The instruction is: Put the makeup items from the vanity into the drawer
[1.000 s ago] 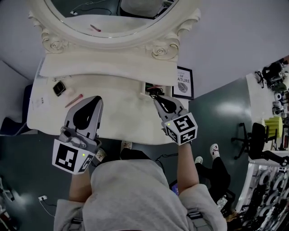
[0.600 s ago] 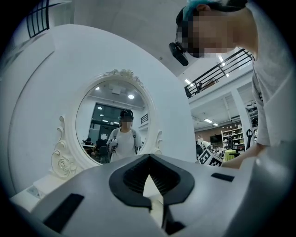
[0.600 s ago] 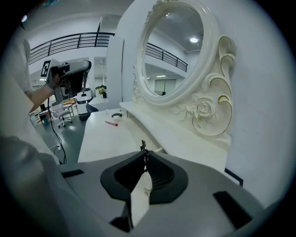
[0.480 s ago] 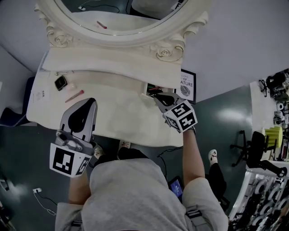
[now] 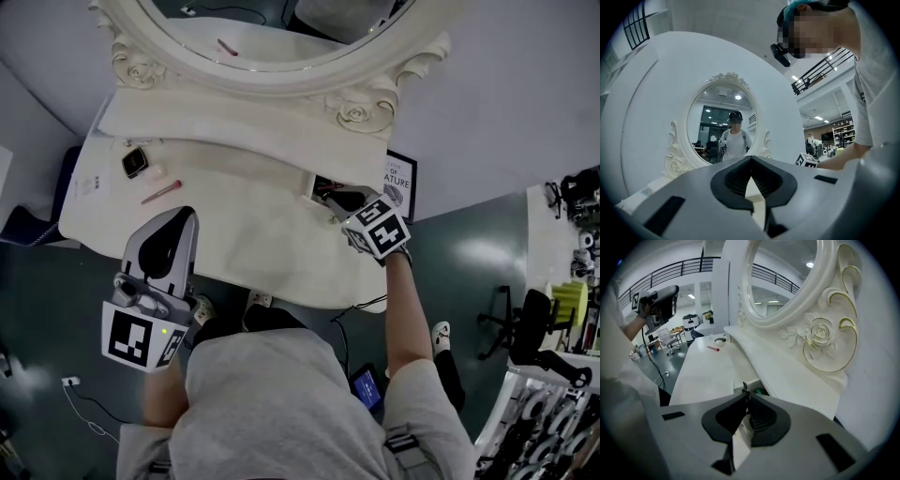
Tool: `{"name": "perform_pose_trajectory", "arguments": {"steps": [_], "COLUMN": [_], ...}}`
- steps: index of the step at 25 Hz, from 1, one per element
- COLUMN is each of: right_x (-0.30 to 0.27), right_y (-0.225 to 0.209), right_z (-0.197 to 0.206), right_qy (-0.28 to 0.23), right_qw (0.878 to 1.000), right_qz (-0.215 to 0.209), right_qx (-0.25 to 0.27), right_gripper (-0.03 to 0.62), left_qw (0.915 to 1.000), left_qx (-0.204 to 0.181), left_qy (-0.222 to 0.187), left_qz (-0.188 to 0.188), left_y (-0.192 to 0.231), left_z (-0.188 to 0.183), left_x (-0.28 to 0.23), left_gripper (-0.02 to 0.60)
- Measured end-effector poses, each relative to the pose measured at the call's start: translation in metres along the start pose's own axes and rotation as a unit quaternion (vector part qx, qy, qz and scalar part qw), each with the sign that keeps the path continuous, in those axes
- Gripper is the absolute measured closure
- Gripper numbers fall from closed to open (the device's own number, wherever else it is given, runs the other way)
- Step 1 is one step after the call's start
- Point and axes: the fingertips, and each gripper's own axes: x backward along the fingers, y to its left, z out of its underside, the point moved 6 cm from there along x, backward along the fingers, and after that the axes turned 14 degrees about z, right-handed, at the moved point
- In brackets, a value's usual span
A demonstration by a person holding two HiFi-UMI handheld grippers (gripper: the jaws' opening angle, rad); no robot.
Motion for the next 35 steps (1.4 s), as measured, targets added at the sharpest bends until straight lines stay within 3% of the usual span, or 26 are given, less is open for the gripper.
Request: {"name": "perform_pose_trajectory", "arguments": {"steps": [5, 11, 27, 31, 35], "right_x": [-0.012, -0.017, -0.017, -0.009, 0.001], "right_y": [0.001, 0.000, -0.003, -0.002, 0.000], "right_z": [0.005, 0.004, 0.007, 0.003, -0.002], "right_qy": [0.027, 0.040, 0.035, 0.017, 0.002], "right_qw": [0.999, 0.997, 0.998, 0.998, 0.996], "right_qz": [0.017, 0.031, 0.042, 0.054, 0.073], "right_qx": [0.042, 0.052, 0.009, -0.023, -0.041], "right_gripper": [0.557, 0.557, 0.554, 0.506, 0.500], "left_qw": [1.0000, 0.9999, 1.0000, 0.9999, 0.9998], "left_qx": [0.000, -0.001, -0.002, -0.003, -0.003], "left_qy": [0.003, 0.006, 0.007, 0.005, 0.003], "left_qz": [-0.007, -0.014, 0.000, 0.009, 0.019], "left_y": [0.000, 0.000, 0.009, 0.013, 0.017], "left_z": [0.001, 0.002, 0.000, -0.002, -0.002], "left_x": [0.002, 0.006, 0.006, 0.009, 0.012], "left_gripper": [0.568, 0.568, 0.568, 0.568, 0.568]}}
